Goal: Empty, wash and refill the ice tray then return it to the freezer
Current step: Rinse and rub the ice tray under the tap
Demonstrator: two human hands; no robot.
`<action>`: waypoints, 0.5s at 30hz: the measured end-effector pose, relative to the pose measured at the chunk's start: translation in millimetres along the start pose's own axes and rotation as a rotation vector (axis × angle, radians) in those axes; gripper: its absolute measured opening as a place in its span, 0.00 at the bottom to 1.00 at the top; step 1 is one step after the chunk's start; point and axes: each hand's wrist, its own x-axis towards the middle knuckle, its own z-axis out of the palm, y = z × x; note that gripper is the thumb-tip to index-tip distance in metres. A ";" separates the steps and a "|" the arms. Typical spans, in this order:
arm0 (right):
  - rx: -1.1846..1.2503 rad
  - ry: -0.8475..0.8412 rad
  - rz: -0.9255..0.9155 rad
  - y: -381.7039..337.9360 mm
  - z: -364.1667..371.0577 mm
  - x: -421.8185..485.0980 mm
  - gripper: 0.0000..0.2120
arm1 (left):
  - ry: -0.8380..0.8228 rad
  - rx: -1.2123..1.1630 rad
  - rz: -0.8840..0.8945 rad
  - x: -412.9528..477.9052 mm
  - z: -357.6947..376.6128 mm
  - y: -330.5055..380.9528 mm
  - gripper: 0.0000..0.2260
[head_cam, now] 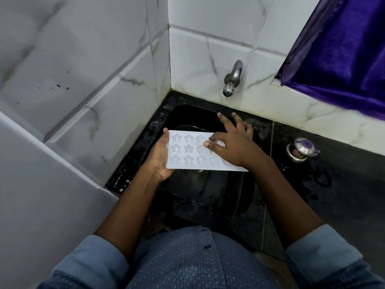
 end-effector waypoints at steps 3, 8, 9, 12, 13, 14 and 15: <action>0.006 0.002 -0.006 -2.1 2.2 0.5 0.26 | -0.002 0.004 0.000 -0.1 0.1 1.7 0.33; 0.037 0.000 -0.027 -2.1 1.4 1.1 0.24 | -0.002 0.005 -0.006 0.4 -2.5 0.3 0.34; 0.037 0.002 -0.017 -1.8 0.3 0.6 0.24 | 0.001 0.001 -0.005 0.6 -2.6 0.3 0.34; 0.019 -0.003 0.003 -2.2 -1.8 -1.5 0.24 | 0.010 -0.004 0.005 -0.3 -2.2 1.5 0.34; 0.013 -0.005 0.002 -2.8 -1.4 -1.7 0.24 | 0.009 -0.001 0.005 -1.2 -1.6 1.8 0.34; 0.006 -0.006 -0.003 -3.4 -1.0 -1.8 0.25 | 0.007 0.001 0.001 -1.6 -1.3 1.8 0.34; 0.002 -0.008 -0.007 -4.1 -0.5 -1.8 0.25 | -0.001 0.002 -0.004 -2.3 -0.9 1.9 0.34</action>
